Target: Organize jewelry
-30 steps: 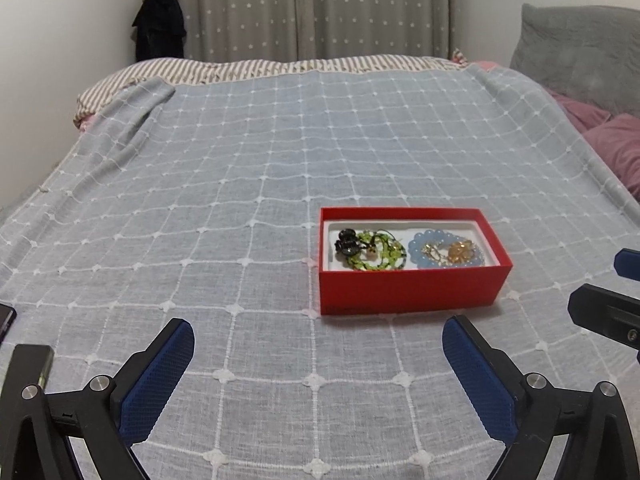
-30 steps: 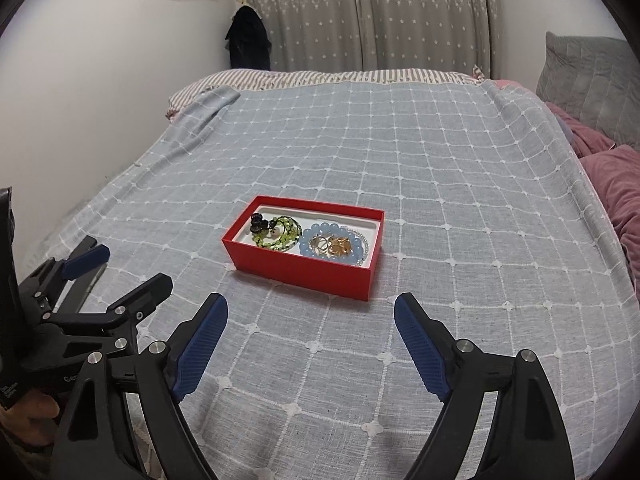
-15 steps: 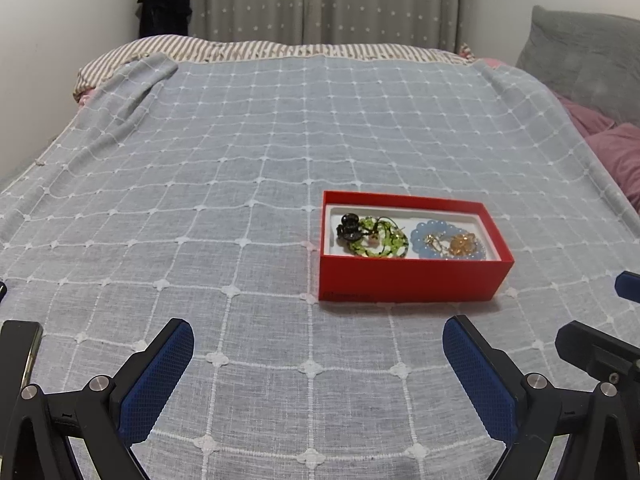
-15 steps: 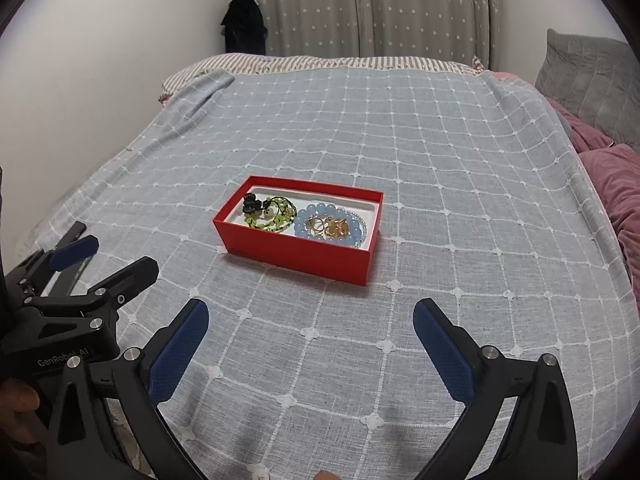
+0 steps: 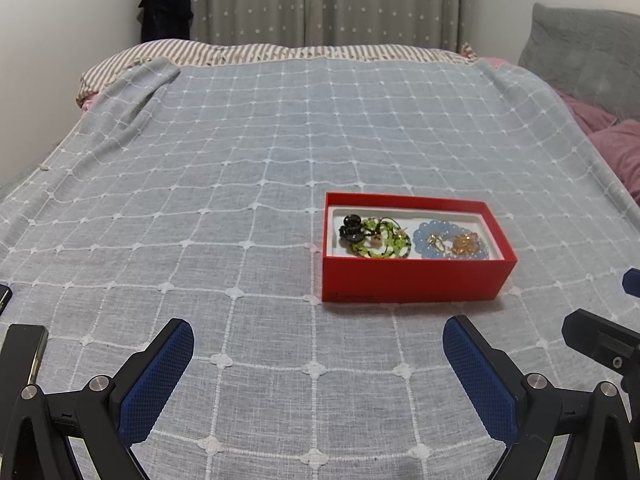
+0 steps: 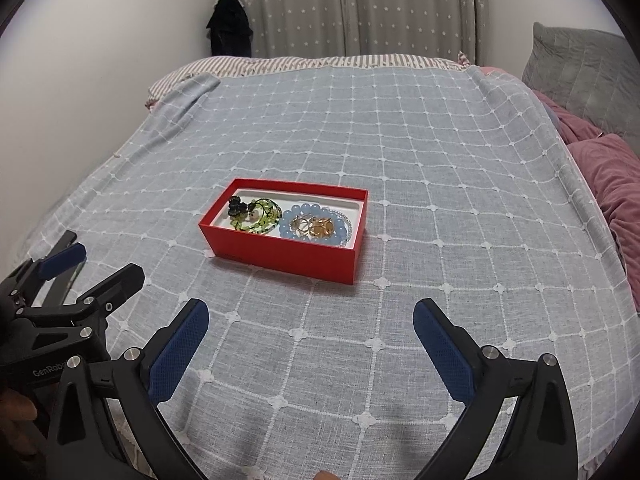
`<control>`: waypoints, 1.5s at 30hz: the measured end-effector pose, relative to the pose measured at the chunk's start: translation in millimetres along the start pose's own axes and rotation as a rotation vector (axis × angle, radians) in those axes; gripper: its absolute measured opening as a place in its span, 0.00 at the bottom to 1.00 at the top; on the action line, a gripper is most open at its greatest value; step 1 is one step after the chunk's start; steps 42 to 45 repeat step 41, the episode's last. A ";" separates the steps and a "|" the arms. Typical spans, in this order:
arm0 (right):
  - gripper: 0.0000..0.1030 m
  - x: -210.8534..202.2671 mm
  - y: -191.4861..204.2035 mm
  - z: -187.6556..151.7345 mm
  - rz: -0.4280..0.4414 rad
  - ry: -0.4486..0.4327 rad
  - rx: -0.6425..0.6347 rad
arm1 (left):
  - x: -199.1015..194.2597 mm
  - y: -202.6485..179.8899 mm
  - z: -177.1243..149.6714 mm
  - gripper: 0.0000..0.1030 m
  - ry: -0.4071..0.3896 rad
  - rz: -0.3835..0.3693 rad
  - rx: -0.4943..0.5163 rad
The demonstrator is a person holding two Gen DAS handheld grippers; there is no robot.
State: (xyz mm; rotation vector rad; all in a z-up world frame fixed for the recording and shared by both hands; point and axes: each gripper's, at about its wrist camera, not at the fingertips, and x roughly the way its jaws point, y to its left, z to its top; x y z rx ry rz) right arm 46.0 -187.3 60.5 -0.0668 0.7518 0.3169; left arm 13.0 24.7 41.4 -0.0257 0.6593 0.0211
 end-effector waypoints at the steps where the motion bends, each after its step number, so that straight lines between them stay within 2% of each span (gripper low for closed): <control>1: 1.00 0.0 0.4 0.0 -0.001 0.000 -0.002 | 0.0 -0.1 0.0 0.99 0.000 0.000 0.000; 45: 1.00 3.9 2.0 -2.5 -0.010 0.009 -0.014 | -0.8 -0.2 -0.7 0.99 -0.006 0.004 0.002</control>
